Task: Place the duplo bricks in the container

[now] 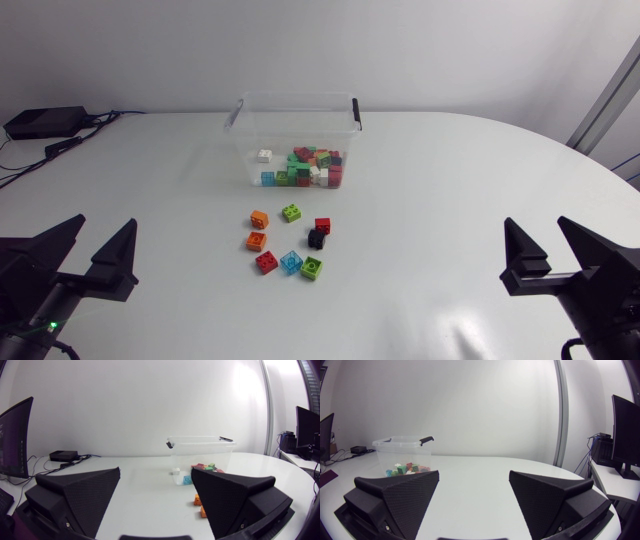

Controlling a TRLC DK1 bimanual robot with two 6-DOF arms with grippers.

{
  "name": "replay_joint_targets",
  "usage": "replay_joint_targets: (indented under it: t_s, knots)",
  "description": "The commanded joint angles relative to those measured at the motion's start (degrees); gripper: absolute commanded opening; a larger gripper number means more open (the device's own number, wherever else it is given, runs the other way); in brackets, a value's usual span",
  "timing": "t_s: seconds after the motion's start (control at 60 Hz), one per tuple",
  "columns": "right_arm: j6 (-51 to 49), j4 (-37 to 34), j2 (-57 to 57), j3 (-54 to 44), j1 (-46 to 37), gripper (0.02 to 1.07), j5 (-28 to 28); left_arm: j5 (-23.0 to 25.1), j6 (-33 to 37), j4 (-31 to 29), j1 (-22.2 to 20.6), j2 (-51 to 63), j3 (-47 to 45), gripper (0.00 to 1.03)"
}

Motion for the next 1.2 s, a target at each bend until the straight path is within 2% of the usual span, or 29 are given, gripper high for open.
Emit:
replay_joint_targets:
  t_s: [0.0, 0.283, 0.367, 0.55, 0.7, 0.833, 1.05, 1.183]
  knots:
    - [1.3, -0.1, -0.2, -1.0, 0.6, 1.03, -0.3, 0.0, -1.1, 0.1, -0.1, -0.5, -1.2, 0.99]
    - [-0.2, 0.2, -0.3, -1.0, 0.8, 1.03, -0.3, -0.1, -1.1, 0.2, 0.6, -0.5, -0.8, 0.99]
    - [-1.2, 1.3, -0.3, -1.1, 0.6, 1.03, -0.1, -0.7, -1.1, -2.1, 1.2, -0.5, 1.4, 0.99]
    - [-1.6, 1.6, 0.1, 1.4, 0.4, 1.02, -0.3, -0.7, -1.2, -2.9, 0.7, 1.2, 5.2, 0.99]
    - [-1.8, 2.0, 4.1, 4.9, 0.5, 1.02, -1.2, -0.7, -1.2, -3.7, -0.8, 12.9, 13.5, 0.99]
    - [-1.8, 3.9, 13.9, 9.7, 0.6, 1.02, -1.2, -0.6, -1.1, -4.8, -2.5, 24.4, 20.3, 0.99]
    - [0.3, 3.5, 28.9, 18.1, 4.3, 1.02, -0.5, -3.2, -0.6, -11.8, -9.5, 39.7, 29.0, 0.98]
    - [1.8, 2.8, 35.2, 21.7, 9.6, 1.02, 2.6, -3.5, 1.8, -15.0, -10.6, 50.7, 33.6, 0.98]
